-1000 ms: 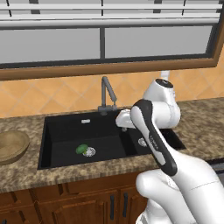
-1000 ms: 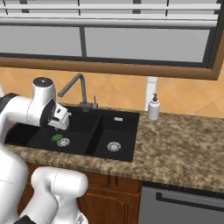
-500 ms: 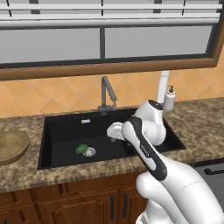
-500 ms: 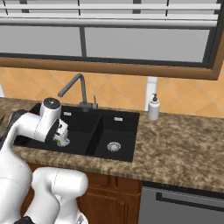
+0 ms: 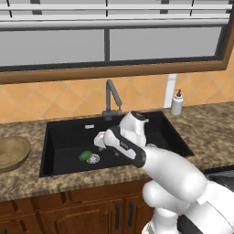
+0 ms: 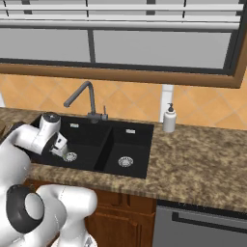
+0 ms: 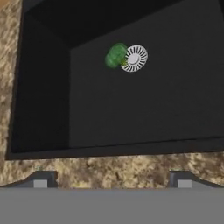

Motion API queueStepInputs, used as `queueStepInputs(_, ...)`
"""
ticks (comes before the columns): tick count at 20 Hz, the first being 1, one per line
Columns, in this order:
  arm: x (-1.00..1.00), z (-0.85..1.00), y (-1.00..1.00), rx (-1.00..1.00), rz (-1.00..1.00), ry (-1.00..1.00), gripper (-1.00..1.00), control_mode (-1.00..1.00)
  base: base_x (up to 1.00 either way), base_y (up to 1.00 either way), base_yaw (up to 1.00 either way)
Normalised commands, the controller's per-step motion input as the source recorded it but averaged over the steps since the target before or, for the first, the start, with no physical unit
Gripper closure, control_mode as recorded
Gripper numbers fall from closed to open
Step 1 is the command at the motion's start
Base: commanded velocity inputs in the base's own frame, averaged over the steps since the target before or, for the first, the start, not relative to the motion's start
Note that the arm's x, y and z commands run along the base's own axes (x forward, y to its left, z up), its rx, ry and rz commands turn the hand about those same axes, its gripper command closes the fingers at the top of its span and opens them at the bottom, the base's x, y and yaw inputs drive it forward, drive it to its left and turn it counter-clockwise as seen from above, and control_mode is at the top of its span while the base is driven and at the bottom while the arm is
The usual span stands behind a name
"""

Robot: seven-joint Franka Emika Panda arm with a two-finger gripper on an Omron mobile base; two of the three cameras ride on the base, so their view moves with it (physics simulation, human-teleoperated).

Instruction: Pick the broccoli from the sink and place it in the bowl. Then pick the bowl and place it in the microwave. Then close the microwave door and press the start button.

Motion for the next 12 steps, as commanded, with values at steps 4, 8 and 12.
queueStepInputs(4,0.64,-0.08,0.52,-0.08,0.0,0.2,-1.0,-1.0,0.0,0.0,0.0)
queueStepInputs(8,0.5,-0.12,0.23,-0.05,-0.02,0.09,-1.0,-1.0,0.0,0.0,0.0)
queueStepInputs(12,0.39,-0.2,0.0,-0.04,-0.04,0.01,-1.0,-1.0,0.0,0.0,0.0)
